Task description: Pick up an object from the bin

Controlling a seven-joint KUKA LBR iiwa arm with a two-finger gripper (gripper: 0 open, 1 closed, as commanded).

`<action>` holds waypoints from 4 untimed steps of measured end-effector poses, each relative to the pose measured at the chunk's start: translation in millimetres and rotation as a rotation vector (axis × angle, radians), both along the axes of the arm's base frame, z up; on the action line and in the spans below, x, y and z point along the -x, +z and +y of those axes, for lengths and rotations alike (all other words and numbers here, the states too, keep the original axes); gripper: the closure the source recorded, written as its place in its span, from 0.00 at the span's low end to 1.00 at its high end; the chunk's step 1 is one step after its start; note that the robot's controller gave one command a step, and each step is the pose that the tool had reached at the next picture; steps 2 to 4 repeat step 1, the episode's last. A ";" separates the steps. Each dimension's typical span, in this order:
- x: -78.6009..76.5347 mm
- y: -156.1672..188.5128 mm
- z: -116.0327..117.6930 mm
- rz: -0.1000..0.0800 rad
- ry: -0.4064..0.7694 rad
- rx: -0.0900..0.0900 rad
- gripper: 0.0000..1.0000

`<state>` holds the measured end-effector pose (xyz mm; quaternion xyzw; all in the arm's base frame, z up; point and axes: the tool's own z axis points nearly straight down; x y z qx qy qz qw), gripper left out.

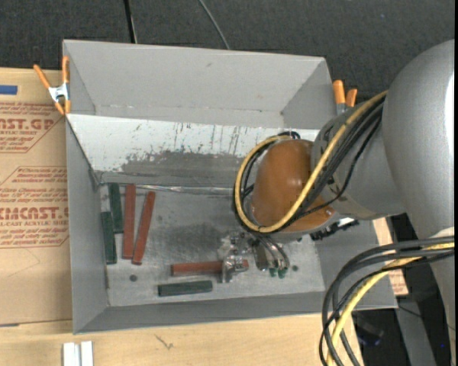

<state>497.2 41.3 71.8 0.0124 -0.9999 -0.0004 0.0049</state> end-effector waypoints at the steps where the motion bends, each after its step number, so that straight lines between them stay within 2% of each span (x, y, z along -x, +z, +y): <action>1: 4.4 185.3 -8.8 -0.019 -0.029 0.000 1.00; 4: 4.4 185.3 -8.8 -0.019 -0.029 0.000 1.00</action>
Offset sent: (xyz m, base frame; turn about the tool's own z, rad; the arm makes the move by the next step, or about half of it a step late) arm 0.0000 0.0000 0.0000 0.0000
